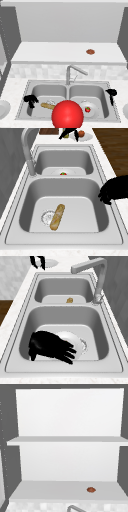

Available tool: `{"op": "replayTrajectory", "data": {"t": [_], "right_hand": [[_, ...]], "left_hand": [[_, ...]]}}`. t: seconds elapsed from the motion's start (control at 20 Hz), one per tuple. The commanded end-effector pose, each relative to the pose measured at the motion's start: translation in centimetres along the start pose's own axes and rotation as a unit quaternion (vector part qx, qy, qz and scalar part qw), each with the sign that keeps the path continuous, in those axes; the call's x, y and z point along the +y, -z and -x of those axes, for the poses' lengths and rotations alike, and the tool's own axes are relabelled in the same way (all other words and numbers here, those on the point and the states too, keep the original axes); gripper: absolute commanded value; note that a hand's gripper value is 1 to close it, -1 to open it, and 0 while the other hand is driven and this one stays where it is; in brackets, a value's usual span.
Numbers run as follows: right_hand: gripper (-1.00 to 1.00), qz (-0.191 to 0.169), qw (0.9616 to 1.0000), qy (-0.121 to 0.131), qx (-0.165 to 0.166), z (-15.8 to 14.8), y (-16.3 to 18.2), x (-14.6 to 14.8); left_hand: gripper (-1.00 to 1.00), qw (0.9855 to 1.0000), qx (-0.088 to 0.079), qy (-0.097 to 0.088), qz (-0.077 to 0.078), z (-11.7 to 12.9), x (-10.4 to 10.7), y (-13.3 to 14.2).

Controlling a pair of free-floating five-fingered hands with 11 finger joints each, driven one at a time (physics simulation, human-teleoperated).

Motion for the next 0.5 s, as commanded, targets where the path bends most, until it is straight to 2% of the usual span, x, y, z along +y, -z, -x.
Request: {"op": "replayTrajectory", "data": {"t": [0.0,0.45], "right_hand": [[-1.00,-0.012,0.9998,0.012,-0.006,2.5,-1.1,0.4],[-1.00,-0.001,0.9993,0.034,-0.017,8.6,-2.2,1.8]], "left_hand": [[0.00,1.0000,0.000,0.000,0.000,0.0,0.0,0.0],[0.00,1.0000,0.000,0.000,0.000,0.0,0.0,0.0]]}}
